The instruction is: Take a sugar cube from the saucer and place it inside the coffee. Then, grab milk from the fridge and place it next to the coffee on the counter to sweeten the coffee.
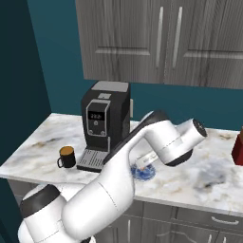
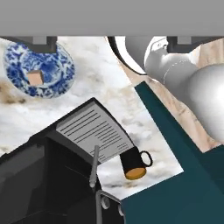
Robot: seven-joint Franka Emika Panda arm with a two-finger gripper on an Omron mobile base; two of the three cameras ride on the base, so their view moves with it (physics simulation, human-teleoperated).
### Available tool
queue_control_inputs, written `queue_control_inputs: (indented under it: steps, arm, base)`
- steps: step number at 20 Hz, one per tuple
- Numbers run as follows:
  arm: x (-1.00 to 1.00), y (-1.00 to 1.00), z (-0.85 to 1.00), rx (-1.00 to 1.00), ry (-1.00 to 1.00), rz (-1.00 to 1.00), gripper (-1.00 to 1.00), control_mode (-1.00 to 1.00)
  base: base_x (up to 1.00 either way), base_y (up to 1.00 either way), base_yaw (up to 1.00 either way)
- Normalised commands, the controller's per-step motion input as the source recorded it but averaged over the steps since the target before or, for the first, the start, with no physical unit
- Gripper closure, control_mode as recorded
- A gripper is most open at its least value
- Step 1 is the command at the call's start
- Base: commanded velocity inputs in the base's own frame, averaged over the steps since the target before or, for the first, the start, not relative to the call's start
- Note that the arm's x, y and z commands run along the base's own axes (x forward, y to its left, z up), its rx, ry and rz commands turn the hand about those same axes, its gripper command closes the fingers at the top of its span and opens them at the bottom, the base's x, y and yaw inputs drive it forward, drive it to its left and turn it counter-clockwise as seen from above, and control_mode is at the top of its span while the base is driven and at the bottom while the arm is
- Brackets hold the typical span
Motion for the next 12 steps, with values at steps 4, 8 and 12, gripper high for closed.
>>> queue_control_inputs:
  steps: [4,8,12]
  arm:
    - [0.26,-0.03,-0.63,0.16,-0.15,0.14,-1.00,-1.00]
    - [0.45,0.12,-0.40,0.02,-0.05,0.01,-1.00,-1.00]
    - [0.58,0.25,-0.54,0.00,0.00,0.00,-1.00,-1.00]
  base:
    - [0.00,0.00,0.00]
    - [0.00,0.00,0.00]
    - [0.00,0.00,0.00]
